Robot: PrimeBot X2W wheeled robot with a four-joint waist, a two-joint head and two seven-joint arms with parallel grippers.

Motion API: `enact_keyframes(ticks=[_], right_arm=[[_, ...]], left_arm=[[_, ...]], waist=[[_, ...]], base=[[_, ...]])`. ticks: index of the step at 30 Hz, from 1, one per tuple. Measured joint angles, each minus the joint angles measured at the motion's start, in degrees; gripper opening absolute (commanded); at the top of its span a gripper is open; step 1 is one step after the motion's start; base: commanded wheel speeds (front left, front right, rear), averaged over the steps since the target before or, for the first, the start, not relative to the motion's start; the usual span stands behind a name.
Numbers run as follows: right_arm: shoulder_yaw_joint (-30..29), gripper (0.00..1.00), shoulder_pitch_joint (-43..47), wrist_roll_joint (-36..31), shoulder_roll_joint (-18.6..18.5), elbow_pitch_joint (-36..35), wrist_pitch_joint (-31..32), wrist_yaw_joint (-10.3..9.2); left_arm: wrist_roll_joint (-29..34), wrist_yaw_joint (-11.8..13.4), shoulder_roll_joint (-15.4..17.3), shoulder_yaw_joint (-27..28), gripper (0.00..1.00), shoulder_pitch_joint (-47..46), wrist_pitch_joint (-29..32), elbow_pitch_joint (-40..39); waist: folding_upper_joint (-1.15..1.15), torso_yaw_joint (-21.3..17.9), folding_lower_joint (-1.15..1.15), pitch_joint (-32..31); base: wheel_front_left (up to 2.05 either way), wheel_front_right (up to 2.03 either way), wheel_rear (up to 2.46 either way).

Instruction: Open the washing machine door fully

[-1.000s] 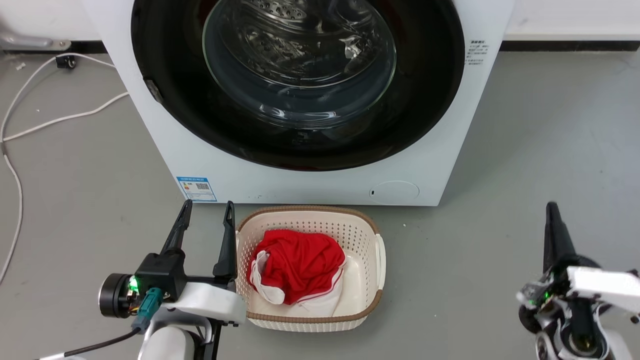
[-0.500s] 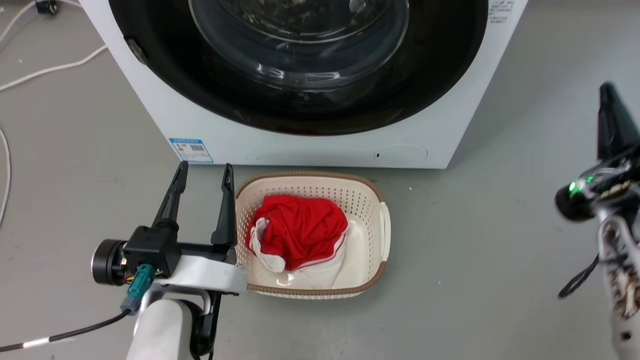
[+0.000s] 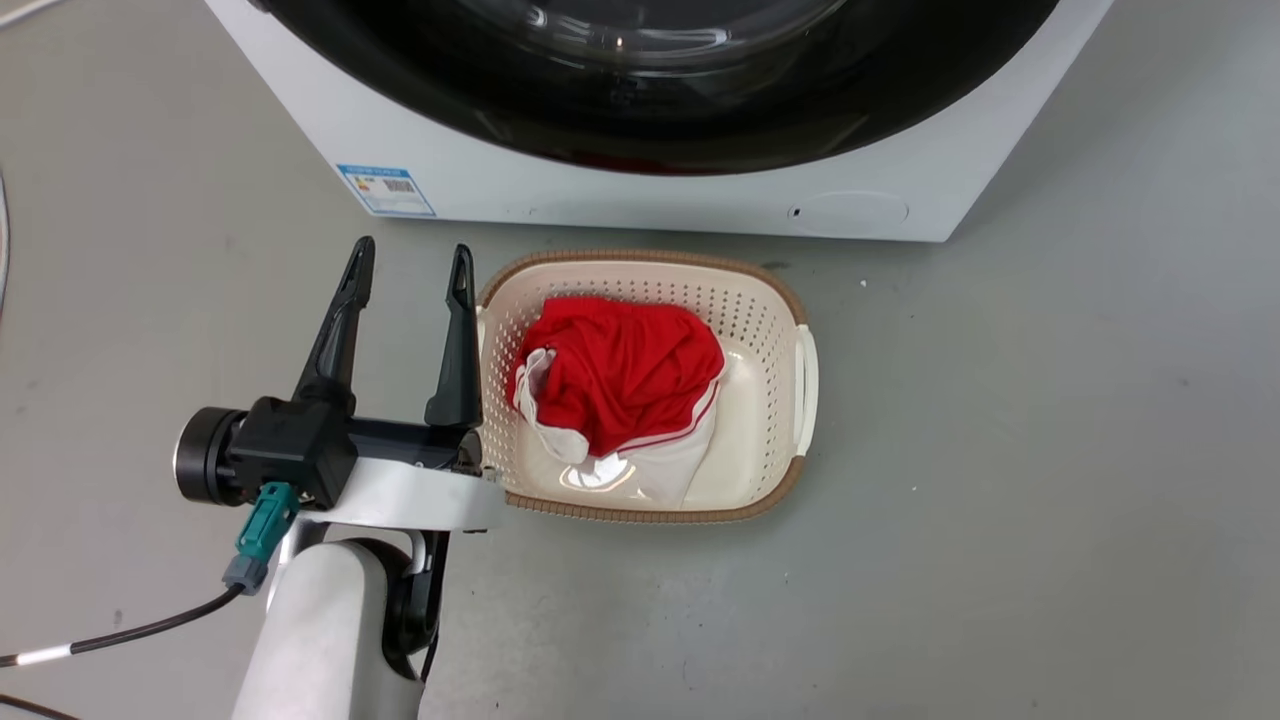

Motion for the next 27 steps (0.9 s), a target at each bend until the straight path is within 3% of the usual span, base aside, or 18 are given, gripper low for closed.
enact_keyframes(ticks=[6, 15, 27], right_arm=[[7.56, 0.00, -9.59, -2.86, -0.57, 7.48, 3.44, 0.00], [13.83, 0.00, -18.79, -5.27, 2.41, 15.82, 6.89, 0.00], [15.49, 0.00, -21.34, -3.90, 2.50, 16.00, 13.63, 0.00]], left_arm=[[-0.30, 0.16, 0.01, -0.29, 1.00, -1.55, 0.00, -1.00], [-0.54, 0.16, -0.02, -1.07, 1.00, -3.88, 0.00, -2.53], [-0.63, 0.10, -0.01, -1.65, 1.00, -4.75, 0.00, -3.57]], waist=[[0.00, 0.79, 0.00, 3.13], [0.00, 1.54, 0.00, 7.55], [0.00, 2.04, 0.00, 10.20]], base=[[0.00, 0.00, 0.00], [0.00, 0.00, 0.00], [0.00, 0.00, 0.00]])
